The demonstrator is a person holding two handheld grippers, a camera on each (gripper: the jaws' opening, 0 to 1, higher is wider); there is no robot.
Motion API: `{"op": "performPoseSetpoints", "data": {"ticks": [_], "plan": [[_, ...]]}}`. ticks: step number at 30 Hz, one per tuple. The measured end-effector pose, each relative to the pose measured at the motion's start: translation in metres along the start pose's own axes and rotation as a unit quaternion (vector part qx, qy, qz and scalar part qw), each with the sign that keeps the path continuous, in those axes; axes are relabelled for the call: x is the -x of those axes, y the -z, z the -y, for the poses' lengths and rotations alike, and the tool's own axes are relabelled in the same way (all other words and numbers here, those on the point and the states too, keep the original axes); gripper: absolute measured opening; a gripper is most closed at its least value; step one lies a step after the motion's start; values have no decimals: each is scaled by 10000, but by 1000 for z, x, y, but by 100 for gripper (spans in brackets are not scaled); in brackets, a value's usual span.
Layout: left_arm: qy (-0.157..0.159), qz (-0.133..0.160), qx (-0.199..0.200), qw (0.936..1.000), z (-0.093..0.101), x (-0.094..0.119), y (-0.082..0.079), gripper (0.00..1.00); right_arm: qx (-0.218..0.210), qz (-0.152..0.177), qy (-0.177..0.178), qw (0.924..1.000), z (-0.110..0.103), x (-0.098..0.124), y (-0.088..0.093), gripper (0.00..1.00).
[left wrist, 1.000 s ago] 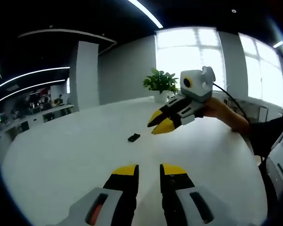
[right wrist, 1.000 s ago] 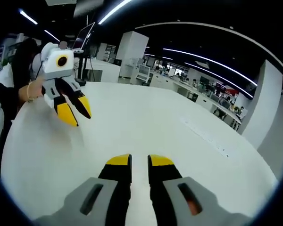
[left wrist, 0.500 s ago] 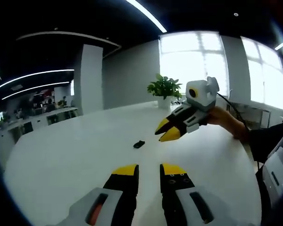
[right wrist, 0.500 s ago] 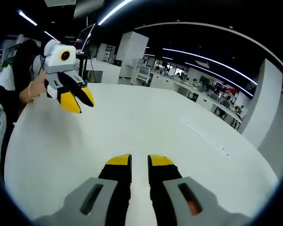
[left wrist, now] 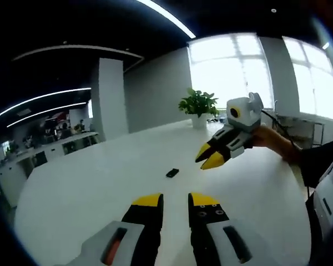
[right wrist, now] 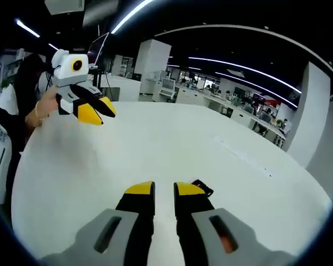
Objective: Snap the two parts of the plastic buckle together until the buckle closes and remains connected.
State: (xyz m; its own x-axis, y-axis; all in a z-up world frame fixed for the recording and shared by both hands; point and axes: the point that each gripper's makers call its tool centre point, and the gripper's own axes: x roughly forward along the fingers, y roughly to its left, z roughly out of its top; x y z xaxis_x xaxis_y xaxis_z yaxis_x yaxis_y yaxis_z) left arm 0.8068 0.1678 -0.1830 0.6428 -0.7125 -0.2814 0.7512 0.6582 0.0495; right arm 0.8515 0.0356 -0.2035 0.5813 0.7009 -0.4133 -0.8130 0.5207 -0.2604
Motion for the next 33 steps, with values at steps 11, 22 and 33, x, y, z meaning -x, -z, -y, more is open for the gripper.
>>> {"op": "performPoseSetpoints", "data": {"ticks": [11,22,33], "plan": [[-120,34,48,9999,3,7,-1,17,-253,28,119,9996,-2,10,5,13],[-177,61,95,9998,7,18,2,17,-55,35,301,9995,-15,20,6,14],[-285,172,463,9984,12,32,8,17,-30,283,389,9988,-21,31,-3,15]]}}
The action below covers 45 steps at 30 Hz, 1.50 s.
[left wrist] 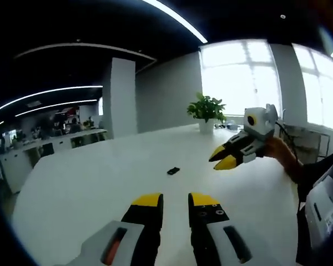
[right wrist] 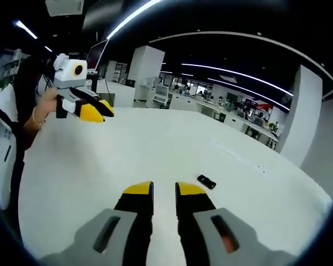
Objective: Snap the two parts of the plastic buckle together until the buckle closes and remains connected.
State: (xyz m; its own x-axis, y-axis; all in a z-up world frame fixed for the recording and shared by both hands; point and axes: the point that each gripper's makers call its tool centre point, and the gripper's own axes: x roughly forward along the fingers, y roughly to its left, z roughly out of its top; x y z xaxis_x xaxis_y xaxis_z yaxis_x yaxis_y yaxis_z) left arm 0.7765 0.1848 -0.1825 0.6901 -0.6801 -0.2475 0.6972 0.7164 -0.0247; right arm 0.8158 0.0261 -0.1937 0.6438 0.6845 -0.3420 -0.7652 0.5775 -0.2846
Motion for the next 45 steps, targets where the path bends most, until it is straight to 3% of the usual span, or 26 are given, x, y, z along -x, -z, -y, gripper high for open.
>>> {"op": "performPoseSetpoints", "data": {"ticks": [10,14,27,42,45], "plan": [[-287,46,-97,9995,7,13,4,17,-32,102,300,9995,1,11,5,15],[-453,50,-331,9984,10,20,2,18,-90,64,424,9990,2,17,8,17],[-559,323,-624,9960,27,38,-7,20,-261,301,705,9967,3,34,12,17],[-645,215,-798,9945,30,44,2,22,-483,322,1152,9916,10,58,26,17],[-769,379,-827,9929,30,53,-4,22,-470,362,1203,9910,10,64,25,17]]}}
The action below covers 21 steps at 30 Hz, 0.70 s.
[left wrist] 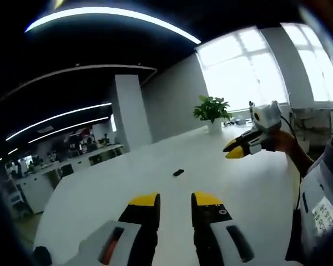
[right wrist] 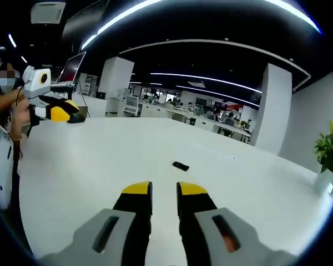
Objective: Snap the two parts of the plastic buckle together until the buckle closes and remains connected.
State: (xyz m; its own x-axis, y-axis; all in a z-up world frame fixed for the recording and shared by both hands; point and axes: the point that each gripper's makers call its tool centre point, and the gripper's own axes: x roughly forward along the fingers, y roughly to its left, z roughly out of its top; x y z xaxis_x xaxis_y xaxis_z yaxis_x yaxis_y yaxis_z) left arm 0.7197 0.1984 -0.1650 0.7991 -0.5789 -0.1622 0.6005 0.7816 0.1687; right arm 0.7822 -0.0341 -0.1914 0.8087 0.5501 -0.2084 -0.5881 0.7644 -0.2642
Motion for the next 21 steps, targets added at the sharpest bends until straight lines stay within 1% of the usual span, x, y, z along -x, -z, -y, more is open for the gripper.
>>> {"op": "performPoseSetpoints", "data": {"ticks": [2,8,12,14,17,21], "plan": [[-14,47,-54,10000,1,5,-4,22,-15,15,37,10000,1,4,-1,17],[-106,-35,-452,9989,3,17,-7,22,-46,-7,152,9999,3,14,0,17],[-81,108,-394,9991,4,20,-12,22,-42,-14,189,9998,3,21,1,17],[-116,124,-385,9991,2,21,-12,22,-81,5,203,9998,4,24,0,17],[-256,106,-391,9989,-3,19,-11,22,-122,39,239,9996,4,30,-1,17],[-399,94,-397,9984,-10,22,-10,23,-148,76,275,9995,3,36,-3,18]]}}
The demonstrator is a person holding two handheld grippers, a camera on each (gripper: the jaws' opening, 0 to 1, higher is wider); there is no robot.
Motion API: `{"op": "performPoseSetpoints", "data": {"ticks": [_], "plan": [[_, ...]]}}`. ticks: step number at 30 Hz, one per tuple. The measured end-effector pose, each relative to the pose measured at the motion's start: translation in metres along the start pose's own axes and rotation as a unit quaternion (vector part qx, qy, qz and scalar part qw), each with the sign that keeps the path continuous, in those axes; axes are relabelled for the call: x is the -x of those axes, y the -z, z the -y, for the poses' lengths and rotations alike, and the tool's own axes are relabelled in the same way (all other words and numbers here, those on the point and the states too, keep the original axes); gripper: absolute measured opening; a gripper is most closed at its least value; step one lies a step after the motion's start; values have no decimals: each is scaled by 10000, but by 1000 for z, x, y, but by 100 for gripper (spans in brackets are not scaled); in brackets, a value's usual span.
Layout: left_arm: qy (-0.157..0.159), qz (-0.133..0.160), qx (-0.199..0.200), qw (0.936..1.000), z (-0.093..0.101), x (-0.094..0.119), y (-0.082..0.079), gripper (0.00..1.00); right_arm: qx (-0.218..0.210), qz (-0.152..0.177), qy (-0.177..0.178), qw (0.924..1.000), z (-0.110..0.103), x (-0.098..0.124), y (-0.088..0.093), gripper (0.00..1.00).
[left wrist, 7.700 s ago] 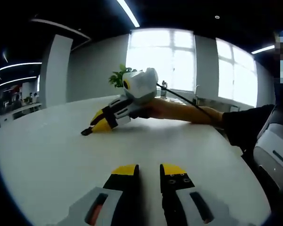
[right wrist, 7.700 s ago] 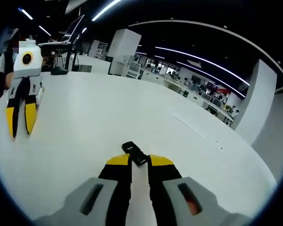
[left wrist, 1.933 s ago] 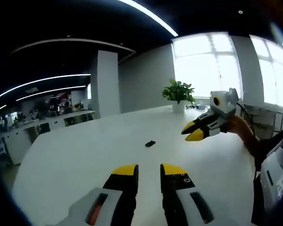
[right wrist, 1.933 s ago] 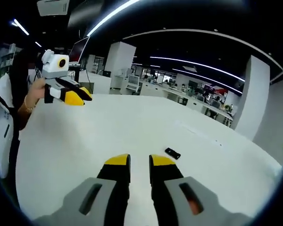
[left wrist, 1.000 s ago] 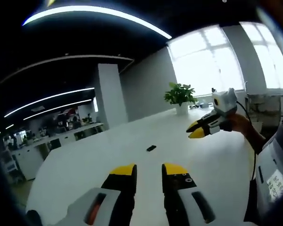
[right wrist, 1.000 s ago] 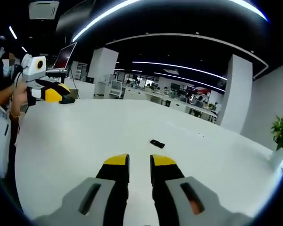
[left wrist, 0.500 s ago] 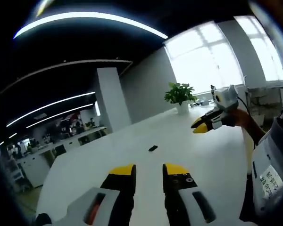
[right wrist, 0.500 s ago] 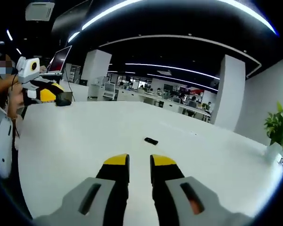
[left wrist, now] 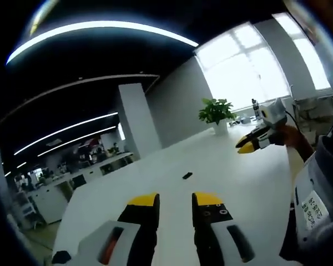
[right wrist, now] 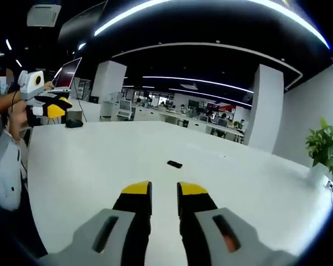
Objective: Snap the two parts of the plastic buckle together until the buckle closes and remains connected.
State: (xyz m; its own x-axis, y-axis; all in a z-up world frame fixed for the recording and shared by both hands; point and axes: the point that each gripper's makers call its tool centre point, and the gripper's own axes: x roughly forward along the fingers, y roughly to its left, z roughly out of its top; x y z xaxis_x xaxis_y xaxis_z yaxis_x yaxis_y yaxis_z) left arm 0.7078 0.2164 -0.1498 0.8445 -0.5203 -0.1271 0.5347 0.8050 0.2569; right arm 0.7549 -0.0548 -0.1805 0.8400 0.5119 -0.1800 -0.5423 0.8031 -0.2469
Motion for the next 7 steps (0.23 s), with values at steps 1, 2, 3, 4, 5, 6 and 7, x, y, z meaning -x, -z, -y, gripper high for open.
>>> {"op": "performPoseSetpoints", "data": {"ticks": [1,2,3,4,5,6,7], "plan": [[-35,-15,-33,10000,-1,1,0,23,-5,1,7,10000,0,1,0,18],[-60,-59,-97,9999,-2,2,2,23,-1,-13,4,10000,0,2,1,18],[-83,-123,-181,9997,-2,2,4,23,1,-32,0,10000,-1,2,1,19],[-123,-194,-286,9993,-1,3,5,23,6,-51,-8,10000,-1,3,2,19],[-132,-206,-306,9992,-1,3,6,23,9,-58,-11,10000,-1,3,2,20],[-159,-247,-389,9988,0,2,6,23,16,-74,-19,10000,-2,4,3,20],[-160,-252,-417,9987,1,2,6,23,17,-73,-21,10000,-2,4,3,20]]}}
